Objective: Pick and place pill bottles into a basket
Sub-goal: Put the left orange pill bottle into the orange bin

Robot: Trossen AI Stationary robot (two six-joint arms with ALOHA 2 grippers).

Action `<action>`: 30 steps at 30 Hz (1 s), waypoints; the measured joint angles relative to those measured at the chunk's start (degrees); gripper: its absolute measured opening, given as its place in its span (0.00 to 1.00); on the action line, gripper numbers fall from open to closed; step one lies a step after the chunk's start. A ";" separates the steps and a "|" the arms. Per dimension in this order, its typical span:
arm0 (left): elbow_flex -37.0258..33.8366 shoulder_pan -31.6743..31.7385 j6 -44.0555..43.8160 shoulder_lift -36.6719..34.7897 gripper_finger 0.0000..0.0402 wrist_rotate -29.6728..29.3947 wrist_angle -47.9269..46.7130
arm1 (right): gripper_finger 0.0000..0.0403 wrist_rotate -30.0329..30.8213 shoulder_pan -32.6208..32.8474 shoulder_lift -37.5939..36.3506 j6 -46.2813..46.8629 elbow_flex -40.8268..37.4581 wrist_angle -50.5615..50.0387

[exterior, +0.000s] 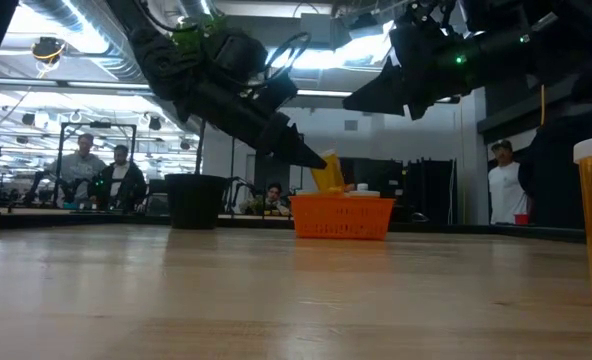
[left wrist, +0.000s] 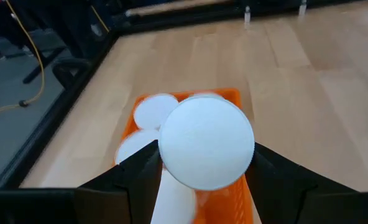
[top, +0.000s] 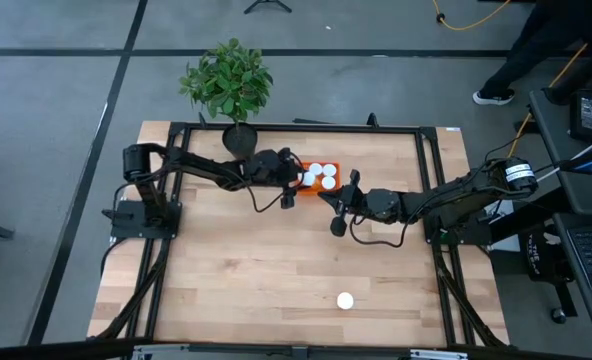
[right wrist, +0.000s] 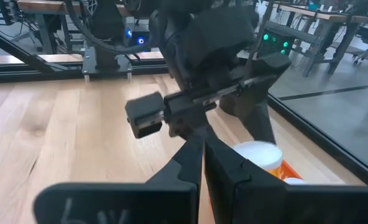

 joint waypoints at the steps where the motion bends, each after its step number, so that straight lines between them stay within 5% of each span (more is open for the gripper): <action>1: 0.00 0.04 0.04 0.29 0.52 0.00 -0.11 | 0.05 0.02 0.02 -0.02 0.02 0.00 0.01; 30: 6.01 -0.07 2.12 5.45 0.52 -0.48 -6.71 | 0.05 0.02 0.02 -0.02 -0.15 0.04 -0.07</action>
